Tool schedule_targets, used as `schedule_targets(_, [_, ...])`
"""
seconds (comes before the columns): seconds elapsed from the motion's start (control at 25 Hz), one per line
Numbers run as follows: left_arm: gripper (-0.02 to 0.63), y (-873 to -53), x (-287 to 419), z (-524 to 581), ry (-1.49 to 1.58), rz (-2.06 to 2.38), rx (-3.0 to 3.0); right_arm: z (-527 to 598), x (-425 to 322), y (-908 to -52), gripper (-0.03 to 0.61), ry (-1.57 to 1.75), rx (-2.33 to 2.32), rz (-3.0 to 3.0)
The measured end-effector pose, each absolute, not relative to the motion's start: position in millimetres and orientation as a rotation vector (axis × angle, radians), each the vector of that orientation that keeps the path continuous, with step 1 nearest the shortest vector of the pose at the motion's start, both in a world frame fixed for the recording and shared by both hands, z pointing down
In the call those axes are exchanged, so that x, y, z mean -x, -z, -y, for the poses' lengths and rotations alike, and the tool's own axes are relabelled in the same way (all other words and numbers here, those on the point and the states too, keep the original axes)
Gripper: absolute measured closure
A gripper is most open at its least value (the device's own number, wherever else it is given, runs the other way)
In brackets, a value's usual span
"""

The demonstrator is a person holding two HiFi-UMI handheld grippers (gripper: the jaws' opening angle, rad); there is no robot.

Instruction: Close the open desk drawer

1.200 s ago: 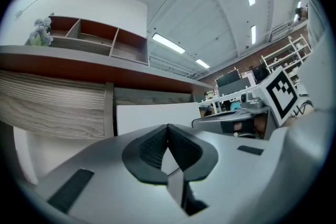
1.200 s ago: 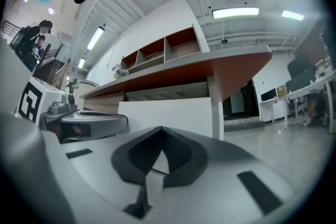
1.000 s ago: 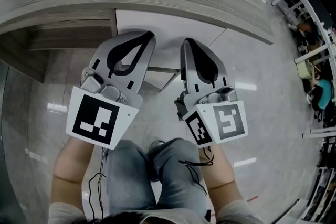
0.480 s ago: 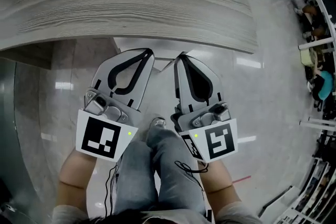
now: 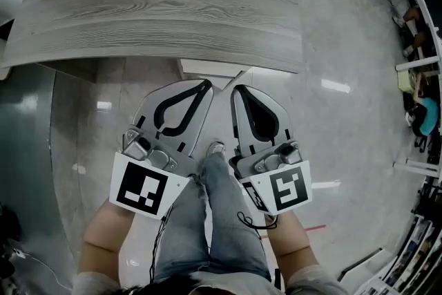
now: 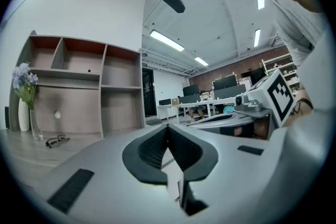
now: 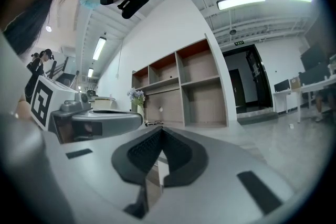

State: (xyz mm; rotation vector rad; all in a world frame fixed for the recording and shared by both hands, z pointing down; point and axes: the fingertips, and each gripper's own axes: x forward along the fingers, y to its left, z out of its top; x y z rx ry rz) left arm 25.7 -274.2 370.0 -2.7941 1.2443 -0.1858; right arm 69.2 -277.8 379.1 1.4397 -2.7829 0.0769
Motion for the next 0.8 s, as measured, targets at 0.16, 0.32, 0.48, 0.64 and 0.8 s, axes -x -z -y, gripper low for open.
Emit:
schedule_targets(0.16, [0.603,-309,-19,255,0.181,-1.250,2.793,257,-61,-319,0.571,-0.082,-1.403,2.796])
schedule_targets(0.32, [0.604,-252,-17,234,0.172,-1.226,2.782,237,-58,-263,0.571,-0.080,-1.370,2.798])
schedule_targets(0.48, [0.603,-204,-18,212,0.158,-1.208,2.782,216,-58,-208,0.571,-0.051,-1.348,2.812])
schedule_targets(0.64, [0.603,-167,-23,193,0.137,-1.195,2.784,197,-62,-167,0.571,-0.043,-1.296,2.846])
schedule_targets(0.8, [0.603,-141,-26,176,0.118,-1.179,2.783,180,-62,-137,0.571,0.013,-1.258,2.861])
